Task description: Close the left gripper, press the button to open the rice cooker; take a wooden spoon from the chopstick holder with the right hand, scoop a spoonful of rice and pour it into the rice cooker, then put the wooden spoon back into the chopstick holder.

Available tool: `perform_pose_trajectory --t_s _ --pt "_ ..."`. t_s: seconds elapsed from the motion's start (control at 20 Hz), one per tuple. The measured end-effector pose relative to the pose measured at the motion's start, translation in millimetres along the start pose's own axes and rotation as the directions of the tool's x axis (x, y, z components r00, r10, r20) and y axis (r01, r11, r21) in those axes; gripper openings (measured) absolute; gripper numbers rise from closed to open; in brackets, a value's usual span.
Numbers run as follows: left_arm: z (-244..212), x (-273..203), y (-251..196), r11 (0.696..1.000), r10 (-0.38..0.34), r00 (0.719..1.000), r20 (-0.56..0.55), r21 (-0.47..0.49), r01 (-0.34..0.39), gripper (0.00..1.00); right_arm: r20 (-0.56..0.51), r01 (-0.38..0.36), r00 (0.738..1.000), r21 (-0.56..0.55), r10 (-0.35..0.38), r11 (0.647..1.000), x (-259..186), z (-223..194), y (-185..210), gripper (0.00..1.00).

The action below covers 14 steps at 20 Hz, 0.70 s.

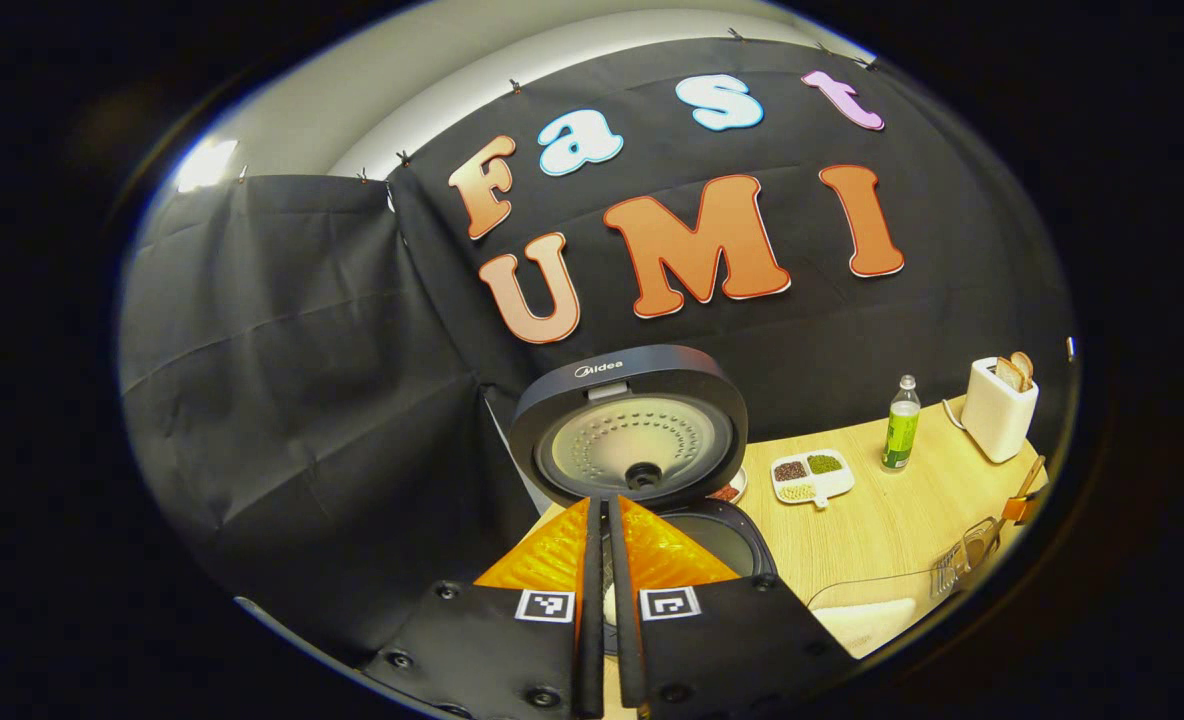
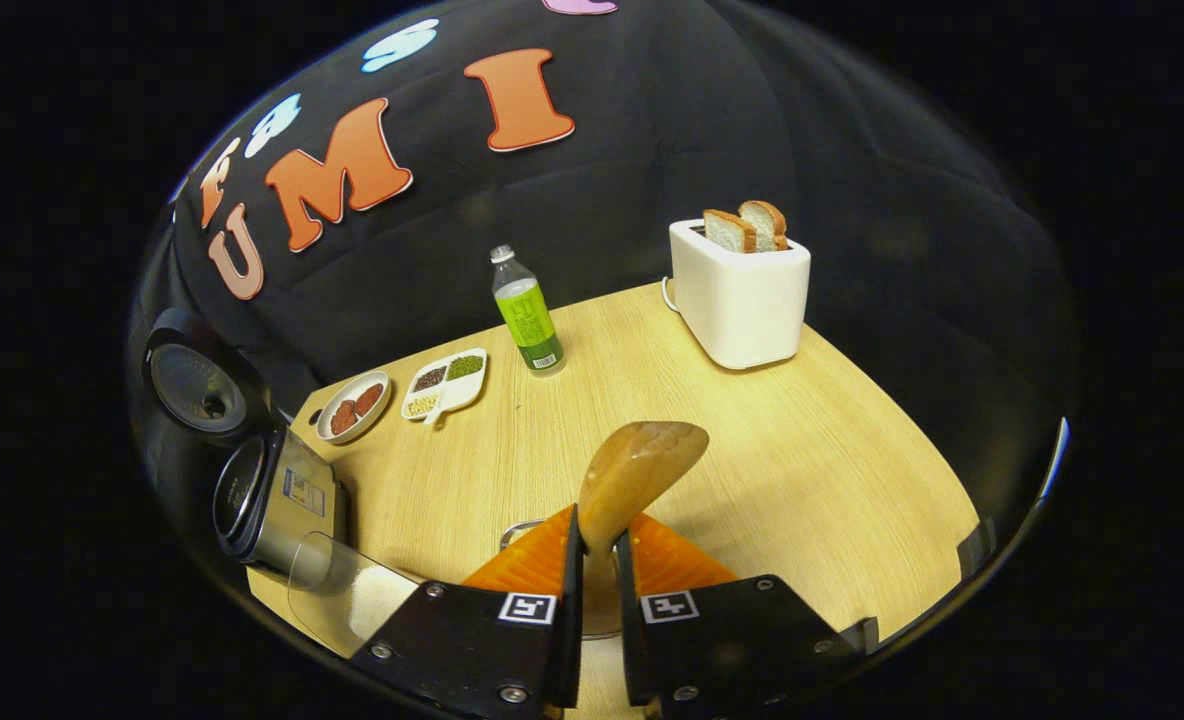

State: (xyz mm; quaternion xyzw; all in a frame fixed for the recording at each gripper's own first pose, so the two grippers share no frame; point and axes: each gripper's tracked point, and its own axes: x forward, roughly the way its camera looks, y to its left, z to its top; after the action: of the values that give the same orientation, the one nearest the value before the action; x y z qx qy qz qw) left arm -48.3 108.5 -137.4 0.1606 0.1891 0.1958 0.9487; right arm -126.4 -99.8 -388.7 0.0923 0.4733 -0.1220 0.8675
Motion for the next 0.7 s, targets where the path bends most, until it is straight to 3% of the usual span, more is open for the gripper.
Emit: perform_pose_trajectory --t_s 0.35,0.7 --pt "24 16 2 1.0 -0.01 0.999 0.045 -0.002 0.01 0.1 0.023 0.043 0.999 0.019 -0.043 0.999 -15 25 -10 0.31" --pt "51 34 8 0.998 -0.031 0.995 0.091 -0.053 0.036 0.1 0.128 0.075 0.989 0.026 -0.078 0.997 -42 77 -20 0.66"
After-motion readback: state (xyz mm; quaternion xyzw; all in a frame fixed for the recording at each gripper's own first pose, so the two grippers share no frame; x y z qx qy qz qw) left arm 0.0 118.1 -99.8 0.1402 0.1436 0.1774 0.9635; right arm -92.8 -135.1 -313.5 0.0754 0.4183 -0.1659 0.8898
